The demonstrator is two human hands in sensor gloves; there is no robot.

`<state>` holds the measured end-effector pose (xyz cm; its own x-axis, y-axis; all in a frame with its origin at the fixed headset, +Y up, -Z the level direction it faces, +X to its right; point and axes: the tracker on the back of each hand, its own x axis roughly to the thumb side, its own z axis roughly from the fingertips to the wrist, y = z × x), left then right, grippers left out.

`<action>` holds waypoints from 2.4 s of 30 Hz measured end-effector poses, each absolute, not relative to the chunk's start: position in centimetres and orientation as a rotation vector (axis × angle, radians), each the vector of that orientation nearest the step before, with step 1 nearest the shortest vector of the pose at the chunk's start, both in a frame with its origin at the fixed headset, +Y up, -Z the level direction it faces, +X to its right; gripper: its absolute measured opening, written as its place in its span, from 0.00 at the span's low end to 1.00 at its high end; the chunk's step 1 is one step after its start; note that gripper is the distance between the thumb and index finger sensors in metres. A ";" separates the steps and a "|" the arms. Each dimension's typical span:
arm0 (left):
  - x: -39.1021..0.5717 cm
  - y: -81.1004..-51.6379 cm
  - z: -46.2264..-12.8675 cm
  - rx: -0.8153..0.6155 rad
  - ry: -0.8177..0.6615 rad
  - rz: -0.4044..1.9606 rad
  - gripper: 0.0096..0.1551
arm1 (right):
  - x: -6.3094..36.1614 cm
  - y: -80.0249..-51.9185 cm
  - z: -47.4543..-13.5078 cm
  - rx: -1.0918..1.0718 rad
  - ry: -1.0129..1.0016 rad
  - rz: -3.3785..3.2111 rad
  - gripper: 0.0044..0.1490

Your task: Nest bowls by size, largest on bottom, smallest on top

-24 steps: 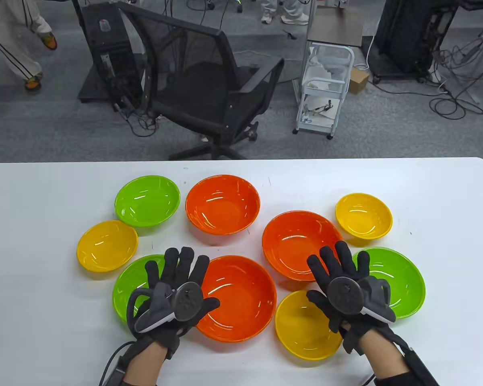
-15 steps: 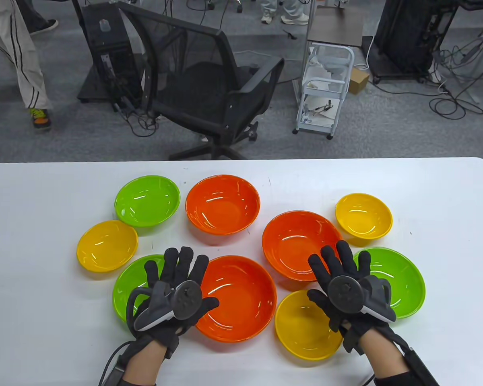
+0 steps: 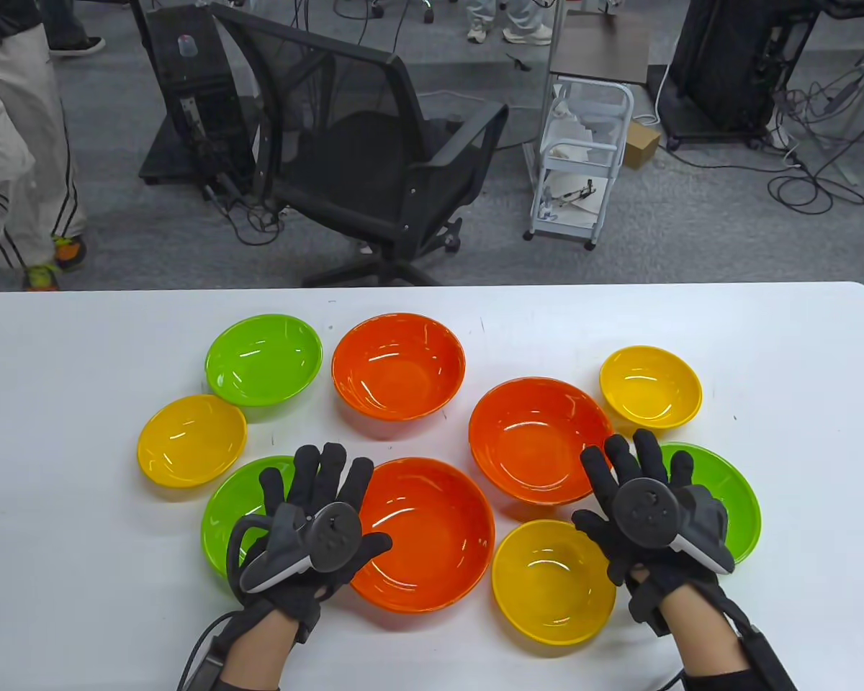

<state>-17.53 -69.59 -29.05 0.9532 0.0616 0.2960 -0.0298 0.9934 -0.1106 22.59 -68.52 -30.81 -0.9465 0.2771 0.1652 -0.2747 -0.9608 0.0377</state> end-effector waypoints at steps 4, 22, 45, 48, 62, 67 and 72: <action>-17.5 -69.7 -29.1 -0.106 -0.305 0.057 0.57 | 24.3 -68.5 -31.1 0.121 0.175 2.847 0.53; -17.9 -69.8 -29.3 -0.131 -0.295 0.082 0.56 | 25.6 -74.1 -33.2 -0.237 0.637 2.928 0.55; -18.9 -69.9 -29.7 -0.139 -0.266 0.128 0.56 | 25.3 -69.5 -32.1 -0.200 0.187 3.031 0.27; -19.1 -69.9 -29.7 -0.139 -0.262 0.134 0.56 | 25.2 -68.6 -31.8 -0.176 0.124 3.020 0.27; -19.7 -70.0 -30.0 -0.140 -0.237 0.164 0.56 | 22.1 -67.1 -32.1 0.261 -0.445 2.969 0.25; -20.0 -70.1 -30.2 -0.145 -0.227 0.172 0.55 | 20.5 -67.7 -33.0 0.401 -0.441 2.957 0.25; -20.1 -70.1 -30.2 -0.143 -0.227 0.177 0.56 | 18.9 -68.3 -34.1 0.535 -0.374 2.981 0.25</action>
<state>-20.06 -70.10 -30.15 0.9588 0.1906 0.2108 -0.1583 0.9742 -0.1608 18.87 -68.27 -34.11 -0.9347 0.0444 0.3526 -0.1302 -0.9660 -0.2234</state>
